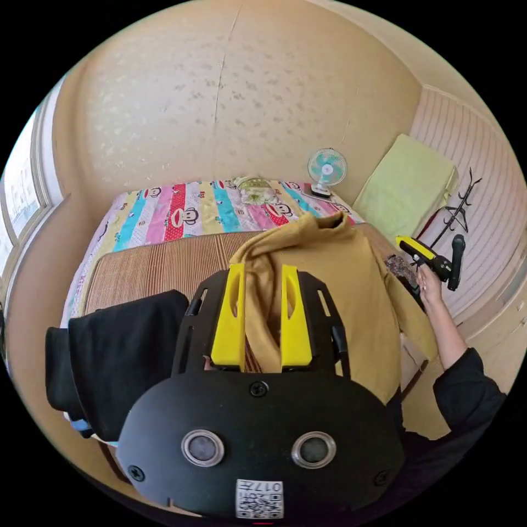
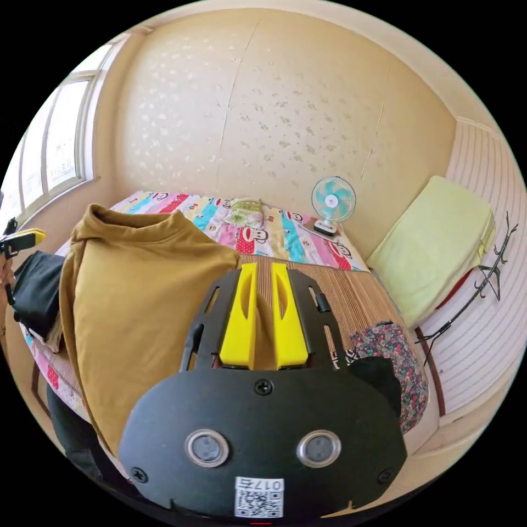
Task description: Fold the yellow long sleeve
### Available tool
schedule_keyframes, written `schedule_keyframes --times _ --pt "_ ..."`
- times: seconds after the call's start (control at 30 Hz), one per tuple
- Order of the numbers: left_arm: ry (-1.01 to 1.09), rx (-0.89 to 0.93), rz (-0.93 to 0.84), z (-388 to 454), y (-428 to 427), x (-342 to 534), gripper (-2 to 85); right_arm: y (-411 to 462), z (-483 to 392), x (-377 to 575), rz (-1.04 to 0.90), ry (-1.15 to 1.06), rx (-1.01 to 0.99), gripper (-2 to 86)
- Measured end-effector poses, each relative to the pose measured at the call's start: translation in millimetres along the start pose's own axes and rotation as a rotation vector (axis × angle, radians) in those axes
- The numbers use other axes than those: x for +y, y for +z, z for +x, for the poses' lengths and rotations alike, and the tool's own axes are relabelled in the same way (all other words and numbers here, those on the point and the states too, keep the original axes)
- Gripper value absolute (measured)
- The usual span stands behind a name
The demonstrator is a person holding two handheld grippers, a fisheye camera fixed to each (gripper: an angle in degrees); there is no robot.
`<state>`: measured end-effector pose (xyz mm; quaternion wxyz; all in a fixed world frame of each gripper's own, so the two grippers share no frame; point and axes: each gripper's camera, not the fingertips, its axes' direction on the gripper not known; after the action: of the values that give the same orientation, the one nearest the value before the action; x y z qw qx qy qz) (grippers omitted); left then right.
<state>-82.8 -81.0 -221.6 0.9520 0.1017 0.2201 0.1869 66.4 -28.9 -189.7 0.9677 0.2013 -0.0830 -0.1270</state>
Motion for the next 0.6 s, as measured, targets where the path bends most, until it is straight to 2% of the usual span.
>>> schedule_keyframes --times 0.07,0.13,0.27,0.33,0.4,0.43,0.5,0.53,0.57,0.6 --pt "0.016 -0.046 -0.154 16 62 47 10.2 13 -17 44 -0.051 -0.001 -0.121 6.9" --pt "-0.002 -0.041 -0.317 25 111 87 11.3 38 -45 106 -0.192 -0.021 -0.234 7.6" --pt "-0.138 0.117 -0.524 37 176 178 12.7 65 -86 186 -0.358 -0.035 -0.191 7.8" --pt "-0.112 0.107 -0.419 45 166 193 10.8 80 -105 222 -0.414 -0.061 -0.168 7.7" --pt "-0.035 0.145 -0.459 48 160 188 4.6 74 -100 235 -0.307 0.019 -0.175 7.4" --pt "-0.051 0.227 -0.449 35 147 181 3.9 76 -93 235 -0.292 0.083 -0.207 7.3" --pt "-0.205 0.359 -0.275 -7 108 178 3.5 80 -80 233 -0.295 0.171 -0.249 6.8" --pt "-0.356 0.38 -0.113 -43 73 185 3.5 83 -74 230 -0.301 0.196 -0.275 6.4" --pt "-0.514 0.318 0.058 -74 35 202 3.8 84 -72 229 -0.304 0.203 -0.286 6.1" --pt "-0.574 0.284 0.137 -85 16 212 3.8 84 -68 226 -0.314 0.212 -0.308 5.8"
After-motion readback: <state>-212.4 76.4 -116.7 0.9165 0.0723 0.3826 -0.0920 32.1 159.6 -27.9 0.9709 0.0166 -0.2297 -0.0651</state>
